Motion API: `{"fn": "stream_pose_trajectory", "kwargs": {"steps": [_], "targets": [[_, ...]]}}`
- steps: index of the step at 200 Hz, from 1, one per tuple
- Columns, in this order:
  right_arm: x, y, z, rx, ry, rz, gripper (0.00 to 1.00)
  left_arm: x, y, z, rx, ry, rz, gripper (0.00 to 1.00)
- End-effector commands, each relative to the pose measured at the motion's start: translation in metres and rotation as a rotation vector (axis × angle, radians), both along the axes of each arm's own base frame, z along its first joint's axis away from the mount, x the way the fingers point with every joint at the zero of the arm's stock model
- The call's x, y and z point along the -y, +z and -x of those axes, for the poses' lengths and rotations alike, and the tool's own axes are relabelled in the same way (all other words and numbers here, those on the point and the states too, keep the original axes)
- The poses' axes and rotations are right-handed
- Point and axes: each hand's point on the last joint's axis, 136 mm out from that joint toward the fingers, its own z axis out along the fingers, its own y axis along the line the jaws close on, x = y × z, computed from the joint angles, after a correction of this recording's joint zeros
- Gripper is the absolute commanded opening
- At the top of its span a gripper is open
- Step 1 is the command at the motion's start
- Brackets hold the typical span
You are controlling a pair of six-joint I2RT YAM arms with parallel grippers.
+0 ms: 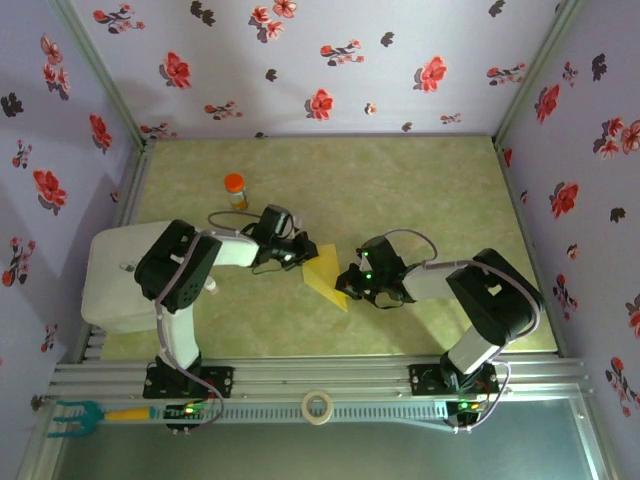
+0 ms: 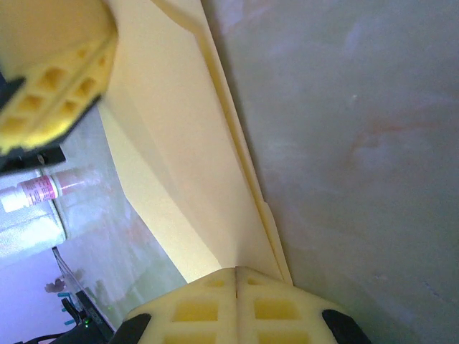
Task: Fold a paper plane with a square sheet of paper (pick it up from the middle)
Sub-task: Fourth fold the wing at the center of the table.
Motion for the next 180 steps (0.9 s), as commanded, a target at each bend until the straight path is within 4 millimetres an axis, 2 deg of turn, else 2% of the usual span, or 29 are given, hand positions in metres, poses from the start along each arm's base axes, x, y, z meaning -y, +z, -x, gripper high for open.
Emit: {"fn": "stream_pose_trajectory", "kwargs": {"steps": [1,23,55,88,106,130,158,180], "targets": [[0.032,-0.041,0.028,-0.119,-0.017,0.164,0.00,-0.033,-0.029,-0.012,-0.027,0.045,-0.118,0.05],[0.031,-0.041,0.028,-0.117,-0.013,0.165,0.00,-0.042,-0.029,-0.022,-0.039,0.053,-0.135,0.05],[0.030,-0.041,0.028,-0.120,-0.005,0.168,0.00,-0.044,-0.019,-0.032,-0.031,0.050,-0.170,0.05],[0.030,-0.041,0.028,-0.121,0.000,0.169,0.00,-0.046,-0.014,-0.035,-0.037,0.056,-0.207,0.05],[0.029,-0.041,0.027,-0.116,0.005,0.171,0.00,-0.041,0.002,-0.035,-0.006,0.053,-0.198,0.06],[0.029,-0.039,0.026,-0.107,0.015,0.184,0.00,-0.040,0.034,-0.032,0.061,0.067,-0.206,0.09],[0.027,-0.033,0.024,-0.083,0.041,0.184,0.00,-0.021,0.055,-0.013,0.109,0.017,-0.176,0.10],[0.024,-0.027,0.021,-0.064,0.059,0.176,0.00,0.010,0.057,0.012,0.119,-0.062,-0.118,0.11]]}}
